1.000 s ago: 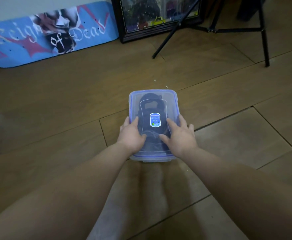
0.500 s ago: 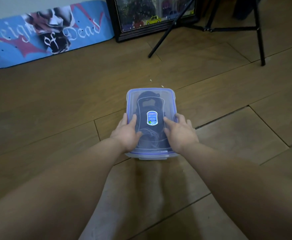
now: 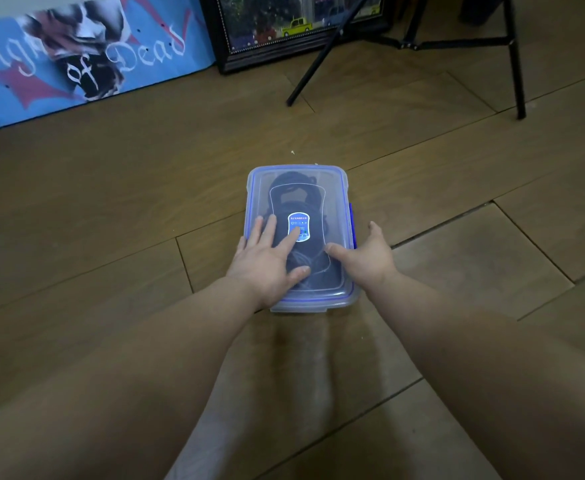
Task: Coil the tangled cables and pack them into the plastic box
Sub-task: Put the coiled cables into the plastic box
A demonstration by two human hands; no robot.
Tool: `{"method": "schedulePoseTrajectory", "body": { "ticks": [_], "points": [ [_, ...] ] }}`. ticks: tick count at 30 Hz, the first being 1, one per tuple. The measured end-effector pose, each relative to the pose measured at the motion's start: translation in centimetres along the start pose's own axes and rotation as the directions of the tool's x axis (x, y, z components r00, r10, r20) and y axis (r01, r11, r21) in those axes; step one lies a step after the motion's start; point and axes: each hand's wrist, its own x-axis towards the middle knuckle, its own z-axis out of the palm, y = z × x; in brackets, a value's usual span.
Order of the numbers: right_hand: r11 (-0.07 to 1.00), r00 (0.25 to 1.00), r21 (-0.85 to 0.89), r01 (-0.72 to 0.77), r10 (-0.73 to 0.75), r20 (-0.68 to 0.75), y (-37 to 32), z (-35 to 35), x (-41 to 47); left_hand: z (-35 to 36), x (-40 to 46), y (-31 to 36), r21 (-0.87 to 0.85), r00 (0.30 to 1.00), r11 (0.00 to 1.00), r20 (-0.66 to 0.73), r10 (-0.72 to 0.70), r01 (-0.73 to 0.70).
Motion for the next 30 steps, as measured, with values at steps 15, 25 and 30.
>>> {"method": "schedulePoseTrajectory", "body": {
  "ticks": [15,25,30],
  "points": [
    [0.992,0.991,-0.045,0.116,-0.118,-0.058,0.2,0.6,-0.3,-0.1,0.3,0.1,-0.025,1.000,1.000,0.015,-0.007,0.007],
    [0.812,0.961,-0.526,0.252,-0.276,0.035,-1.0,1.1,-0.7,-0.4,0.3,0.3,-0.061,1.000,0.998,0.012,0.003,-0.003],
    [0.540,0.834,-0.638,0.549,-0.406,0.374,-1.9,2.2,-0.9,-0.2,0.2,-1.7,-0.273,0.961,0.956,-0.276,0.027,-0.105]
  ]
}}
